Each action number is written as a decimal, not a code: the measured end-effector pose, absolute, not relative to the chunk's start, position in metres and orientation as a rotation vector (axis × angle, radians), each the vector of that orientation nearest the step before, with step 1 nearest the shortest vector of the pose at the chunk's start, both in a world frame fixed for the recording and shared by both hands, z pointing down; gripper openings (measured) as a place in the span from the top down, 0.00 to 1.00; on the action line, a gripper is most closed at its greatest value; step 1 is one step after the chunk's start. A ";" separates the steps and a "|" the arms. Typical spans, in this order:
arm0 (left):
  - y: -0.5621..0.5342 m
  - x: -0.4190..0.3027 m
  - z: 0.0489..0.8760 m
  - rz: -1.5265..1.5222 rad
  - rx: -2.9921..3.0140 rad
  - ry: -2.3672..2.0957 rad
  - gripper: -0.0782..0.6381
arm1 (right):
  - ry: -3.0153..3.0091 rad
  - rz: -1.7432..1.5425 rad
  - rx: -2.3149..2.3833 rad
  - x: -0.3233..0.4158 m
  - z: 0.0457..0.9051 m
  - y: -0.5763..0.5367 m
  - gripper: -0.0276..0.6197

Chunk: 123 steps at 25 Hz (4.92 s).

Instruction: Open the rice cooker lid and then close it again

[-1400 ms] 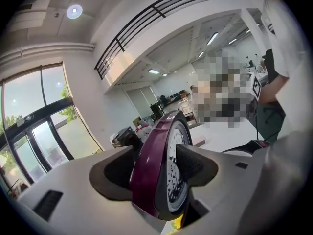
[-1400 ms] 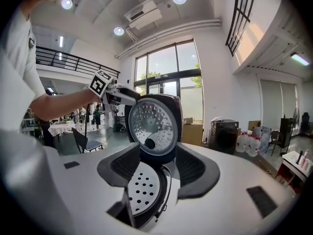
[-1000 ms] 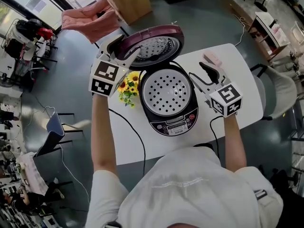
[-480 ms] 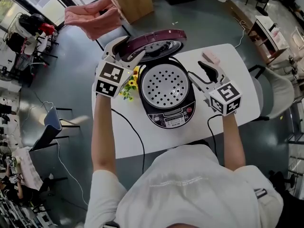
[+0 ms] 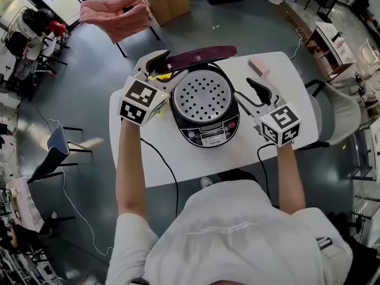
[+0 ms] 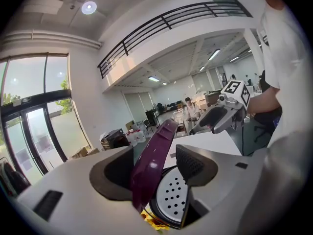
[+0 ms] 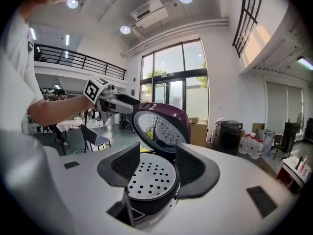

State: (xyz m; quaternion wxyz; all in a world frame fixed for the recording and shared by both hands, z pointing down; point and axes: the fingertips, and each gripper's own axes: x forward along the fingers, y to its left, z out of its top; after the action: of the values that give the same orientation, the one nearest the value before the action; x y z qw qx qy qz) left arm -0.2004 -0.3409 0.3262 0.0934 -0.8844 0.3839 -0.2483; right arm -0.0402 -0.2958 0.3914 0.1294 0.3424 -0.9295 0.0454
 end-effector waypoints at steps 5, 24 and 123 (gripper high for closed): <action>-0.313 -0.192 0.340 -0.725 -2.681 1.093 0.49 | -2.682 0.129 0.979 -0.038 0.395 -0.270 0.61; -0.241 -0.172 0.414 -0.710 -2.794 1.115 0.50 | -2.657 0.236 0.979 -0.026 0.427 -0.177 0.61; -0.214 -0.182 0.512 -0.720 -2.987 1.396 0.78 | -2.548 0.366 1.064 -0.056 0.491 -0.255 0.69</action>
State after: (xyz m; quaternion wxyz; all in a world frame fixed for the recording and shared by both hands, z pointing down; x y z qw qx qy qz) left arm -0.1824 -0.2138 0.5116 -0.1165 -0.8790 0.4108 -0.2119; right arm -0.0564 -0.2551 0.4911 0.1770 0.3760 -0.9003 0.1294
